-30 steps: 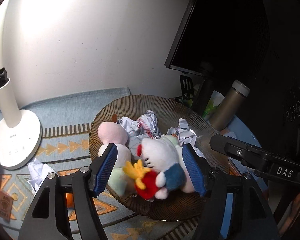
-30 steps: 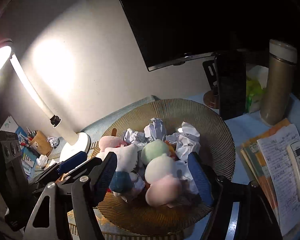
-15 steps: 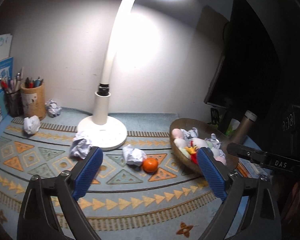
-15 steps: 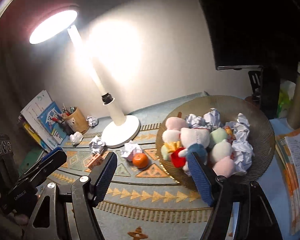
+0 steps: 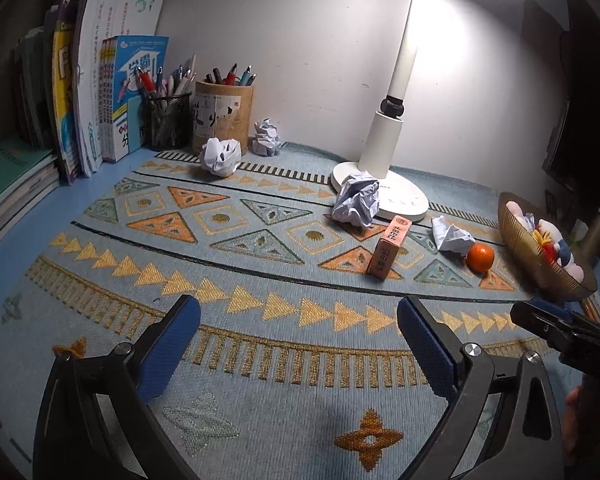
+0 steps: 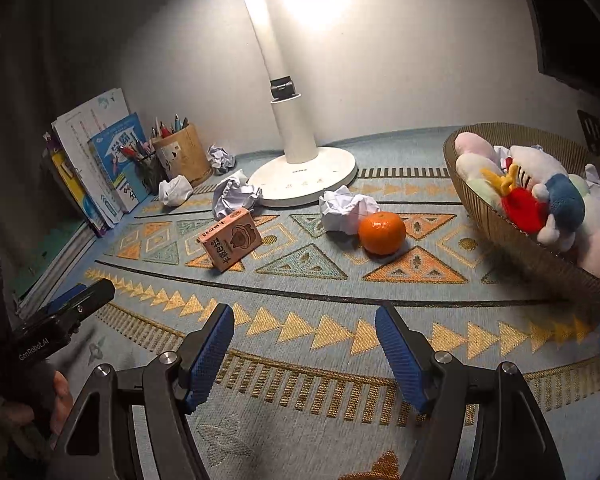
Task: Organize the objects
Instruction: 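Move both tools toward the paper balls beside the pen holder, then grasp a white paper ball with the left gripper while the right gripper grasps a grey one, then carry both paper balls to the glass bowl and release them inside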
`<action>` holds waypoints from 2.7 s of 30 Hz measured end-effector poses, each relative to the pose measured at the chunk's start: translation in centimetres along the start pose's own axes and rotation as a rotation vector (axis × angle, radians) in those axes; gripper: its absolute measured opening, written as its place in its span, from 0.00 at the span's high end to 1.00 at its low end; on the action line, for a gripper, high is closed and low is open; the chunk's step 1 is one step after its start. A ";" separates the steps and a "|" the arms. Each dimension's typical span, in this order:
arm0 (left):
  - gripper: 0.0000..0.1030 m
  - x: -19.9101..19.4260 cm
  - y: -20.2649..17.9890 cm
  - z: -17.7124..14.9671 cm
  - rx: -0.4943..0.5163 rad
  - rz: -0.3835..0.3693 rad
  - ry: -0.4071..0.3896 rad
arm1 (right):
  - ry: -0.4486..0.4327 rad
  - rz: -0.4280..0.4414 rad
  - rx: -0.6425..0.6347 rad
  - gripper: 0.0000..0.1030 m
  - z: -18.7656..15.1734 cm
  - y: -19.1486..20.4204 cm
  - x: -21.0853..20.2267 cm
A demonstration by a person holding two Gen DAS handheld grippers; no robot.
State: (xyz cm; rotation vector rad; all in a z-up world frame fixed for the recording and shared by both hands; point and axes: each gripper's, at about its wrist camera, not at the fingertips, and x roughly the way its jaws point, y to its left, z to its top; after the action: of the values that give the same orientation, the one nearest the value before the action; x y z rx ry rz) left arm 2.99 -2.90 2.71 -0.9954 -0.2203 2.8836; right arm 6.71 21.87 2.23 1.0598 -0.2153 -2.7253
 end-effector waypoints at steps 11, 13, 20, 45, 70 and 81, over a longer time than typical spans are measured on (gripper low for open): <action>0.05 -0.7 1.8 0.2 -0.097 -0.039 0.013 | 0.035 -0.008 0.017 0.31 0.2 -0.1 0.8; 0.05 -0.4 2.4 1.5 -0.106 -0.058 0.039 | 0.058 0.013 -0.005 0.31 1.5 0.9 1.0; 0.05 3.3 5.9 11.4 -0.015 -0.021 -0.032 | 0.072 0.109 -0.099 0.31 12.8 8.5 5.2; 0.54 19.1 11.0 14.1 -0.112 -0.002 0.136 | 0.300 0.138 0.225 0.42 24.3 14.8 35.2; 0.58 1.1 -2.3 8.0 0.056 -0.270 0.043 | 0.087 0.086 0.022 0.60 11.1 6.9 0.8; 0.58 1.8 -10.1 -1.0 0.095 -0.273 0.121 | 0.129 -0.044 -0.121 0.59 -1.2 -0.6 -1.7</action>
State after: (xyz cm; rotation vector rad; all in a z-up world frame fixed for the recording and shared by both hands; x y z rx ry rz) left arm 2.54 7.43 2.50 -1.0299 -0.1918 2.5552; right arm 8.68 22.77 2.30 1.2125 -0.0074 -2.6571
